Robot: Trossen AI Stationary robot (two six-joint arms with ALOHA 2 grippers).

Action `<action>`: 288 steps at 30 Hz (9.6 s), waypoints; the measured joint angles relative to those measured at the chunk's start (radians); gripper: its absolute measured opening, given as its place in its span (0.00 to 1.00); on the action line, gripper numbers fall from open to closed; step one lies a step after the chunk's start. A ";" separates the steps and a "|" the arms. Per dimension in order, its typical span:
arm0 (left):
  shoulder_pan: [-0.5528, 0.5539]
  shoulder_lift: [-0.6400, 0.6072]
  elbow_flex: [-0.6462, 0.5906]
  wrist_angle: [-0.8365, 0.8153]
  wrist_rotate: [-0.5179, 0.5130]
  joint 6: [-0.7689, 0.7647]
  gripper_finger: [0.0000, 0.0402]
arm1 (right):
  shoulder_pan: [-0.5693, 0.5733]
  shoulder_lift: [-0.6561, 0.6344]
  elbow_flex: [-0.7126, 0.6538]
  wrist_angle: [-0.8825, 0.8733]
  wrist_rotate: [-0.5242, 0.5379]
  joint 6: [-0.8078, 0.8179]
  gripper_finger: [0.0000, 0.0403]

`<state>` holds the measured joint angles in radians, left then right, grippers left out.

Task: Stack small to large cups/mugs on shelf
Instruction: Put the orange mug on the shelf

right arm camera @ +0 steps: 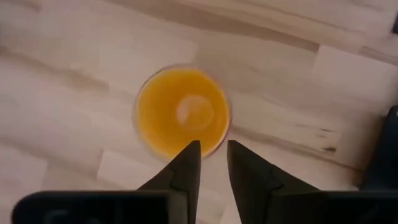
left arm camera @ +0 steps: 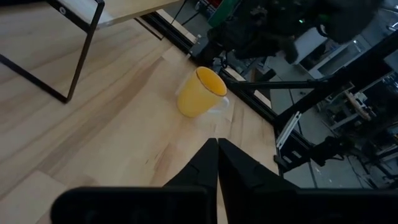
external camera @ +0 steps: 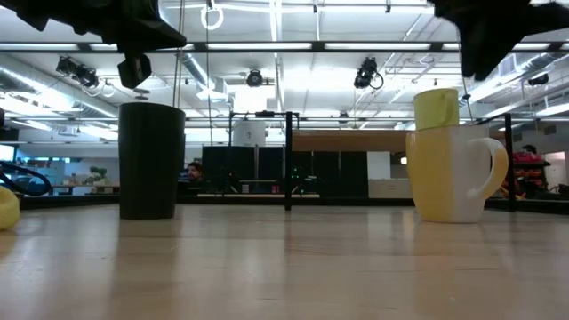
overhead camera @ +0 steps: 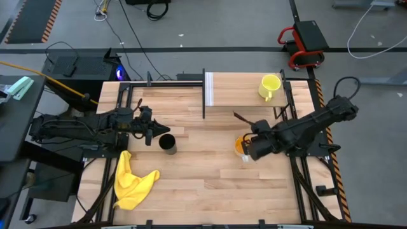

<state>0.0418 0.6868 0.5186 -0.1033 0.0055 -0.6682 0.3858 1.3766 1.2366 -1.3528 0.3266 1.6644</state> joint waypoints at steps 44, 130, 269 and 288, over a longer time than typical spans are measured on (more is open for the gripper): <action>0.000 0.000 0.000 -0.001 0.000 -0.026 0.03 | -0.178 0.003 -0.214 0.227 -0.122 -0.142 0.24; 0.000 0.000 0.000 -0.006 0.000 -0.025 0.06 | -0.414 0.002 0.330 -0.217 -0.117 -0.429 0.03; -0.011 0.000 0.000 -0.006 -0.114 -0.122 0.03 | -0.995 0.217 0.534 -0.167 -0.128 -0.772 0.04; -0.019 0.000 0.000 -0.006 -0.114 -0.122 0.03 | -0.994 0.217 0.535 -0.165 -0.129 -0.767 0.06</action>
<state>0.0231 0.6868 0.5186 -0.1096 -0.1081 -0.7900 -0.6086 1.5939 1.7714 -1.5178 0.1978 0.8970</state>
